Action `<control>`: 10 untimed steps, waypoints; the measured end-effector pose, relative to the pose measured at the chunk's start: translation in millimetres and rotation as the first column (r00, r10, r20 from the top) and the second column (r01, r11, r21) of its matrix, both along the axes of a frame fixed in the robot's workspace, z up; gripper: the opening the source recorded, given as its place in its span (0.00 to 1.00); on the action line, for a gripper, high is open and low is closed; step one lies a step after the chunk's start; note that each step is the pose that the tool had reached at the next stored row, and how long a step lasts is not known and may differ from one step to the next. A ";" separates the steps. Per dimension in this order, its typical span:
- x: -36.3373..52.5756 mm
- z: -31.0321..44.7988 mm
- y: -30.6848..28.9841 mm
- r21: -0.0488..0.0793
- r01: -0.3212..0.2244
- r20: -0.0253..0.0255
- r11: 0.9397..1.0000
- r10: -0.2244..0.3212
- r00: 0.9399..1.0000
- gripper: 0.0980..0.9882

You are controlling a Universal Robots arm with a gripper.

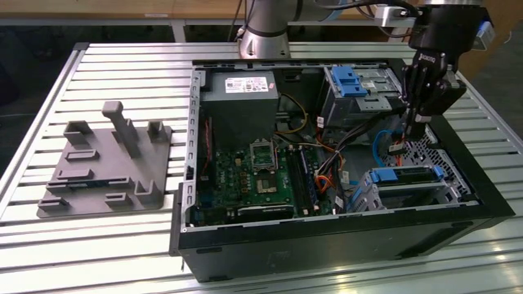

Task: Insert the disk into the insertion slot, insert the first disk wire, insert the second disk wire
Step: 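Insert the first disk wire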

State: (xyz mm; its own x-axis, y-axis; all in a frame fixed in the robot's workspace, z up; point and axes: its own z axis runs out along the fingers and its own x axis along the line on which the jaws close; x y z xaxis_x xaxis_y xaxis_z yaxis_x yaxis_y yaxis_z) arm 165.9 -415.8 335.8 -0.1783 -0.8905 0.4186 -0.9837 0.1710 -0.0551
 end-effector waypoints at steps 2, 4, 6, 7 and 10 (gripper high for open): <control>0.3 -0.7 0.7 -0.002 0.000 0.000 1.000 0.000 1.000 0.11; 0.5 -1.4 1.2 -0.005 0.000 0.000 1.000 0.000 1.000 0.11; 0.6 -2.0 1.5 -0.009 0.000 0.000 1.000 0.000 1.000 0.11; 0.6 -2.1 1.6 -0.012 0.000 0.000 1.000 0.000 1.000 0.11; 0.6 -2.2 1.8 -0.014 0.000 0.000 1.000 0.000 1.000 0.07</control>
State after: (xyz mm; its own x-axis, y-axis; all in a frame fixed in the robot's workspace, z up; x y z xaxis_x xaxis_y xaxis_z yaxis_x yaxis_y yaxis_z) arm 166.6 -414.0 333.6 -0.1782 -0.8845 0.4312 -0.9837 0.1702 -0.0572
